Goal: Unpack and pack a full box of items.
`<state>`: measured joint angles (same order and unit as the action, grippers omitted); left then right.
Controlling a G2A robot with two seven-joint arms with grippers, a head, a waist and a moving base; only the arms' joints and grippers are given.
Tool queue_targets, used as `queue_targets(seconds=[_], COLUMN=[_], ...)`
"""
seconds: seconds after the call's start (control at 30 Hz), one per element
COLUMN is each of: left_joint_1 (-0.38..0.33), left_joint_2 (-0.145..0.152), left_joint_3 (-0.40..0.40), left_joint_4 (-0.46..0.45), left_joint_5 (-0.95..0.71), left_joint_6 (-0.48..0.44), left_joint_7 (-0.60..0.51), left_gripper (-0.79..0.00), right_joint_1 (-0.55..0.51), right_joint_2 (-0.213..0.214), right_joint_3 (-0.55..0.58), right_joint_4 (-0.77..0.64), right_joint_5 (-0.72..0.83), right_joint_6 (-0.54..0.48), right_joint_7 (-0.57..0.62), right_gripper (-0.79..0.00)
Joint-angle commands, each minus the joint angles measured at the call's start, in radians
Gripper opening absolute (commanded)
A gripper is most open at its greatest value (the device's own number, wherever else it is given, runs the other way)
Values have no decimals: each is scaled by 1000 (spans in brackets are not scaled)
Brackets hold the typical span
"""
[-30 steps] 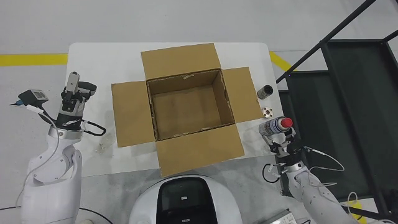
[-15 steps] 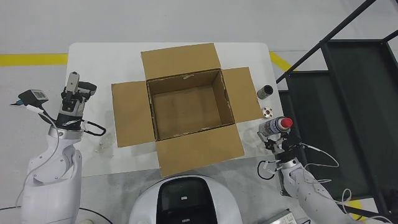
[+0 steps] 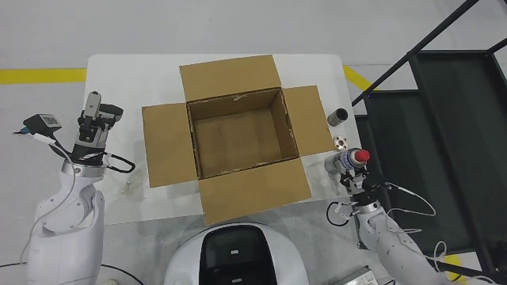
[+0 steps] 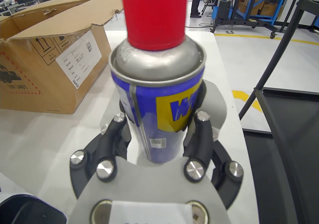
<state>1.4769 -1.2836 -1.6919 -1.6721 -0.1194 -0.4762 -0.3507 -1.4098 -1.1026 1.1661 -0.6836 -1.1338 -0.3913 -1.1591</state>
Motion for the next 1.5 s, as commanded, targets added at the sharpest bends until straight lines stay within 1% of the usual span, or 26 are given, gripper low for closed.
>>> queue_targets(seconds=[0.0,0.17,0.27,0.33,0.43,0.53,0.73,1.47], left_joint_1=[0,0,0,0,0,0,0,0], left_joint_2=[0,0,0,0,0,0,0,0], left_joint_3=[0,0,0,0,0,0,0,0], left_joint_4=[0,0,0,0,0,0,0,0], left_joint_5=[0,0,0,0,0,0,0,0], left_joint_6=[0,0,0,0,0,0,0,0], left_joint_7=[0,0,0,0,0,0,0,0], left_gripper=[0,0,0,0,0,0,0,0], right_joint_1=[-12,-80,-141,-186,-253,-308,-377,-381], right_joint_2=[4,25,43,56,72,83,91,91], right_joint_3=[6,37,72,100,145,188,247,249], right_joint_4=[-4,-63,-137,-200,-303,-394,-515,-520], right_joint_5=[-13,-77,-118,-136,-152,-146,-104,-101], right_joint_6=[-13,-42,-41,-41,-38,-46,-51,-53], right_joint_7=[-22,-121,-177,-194,-188,-157,-84,-80], right_gripper=[-785,-785,-785,-785,-785,-785,-785,-785])
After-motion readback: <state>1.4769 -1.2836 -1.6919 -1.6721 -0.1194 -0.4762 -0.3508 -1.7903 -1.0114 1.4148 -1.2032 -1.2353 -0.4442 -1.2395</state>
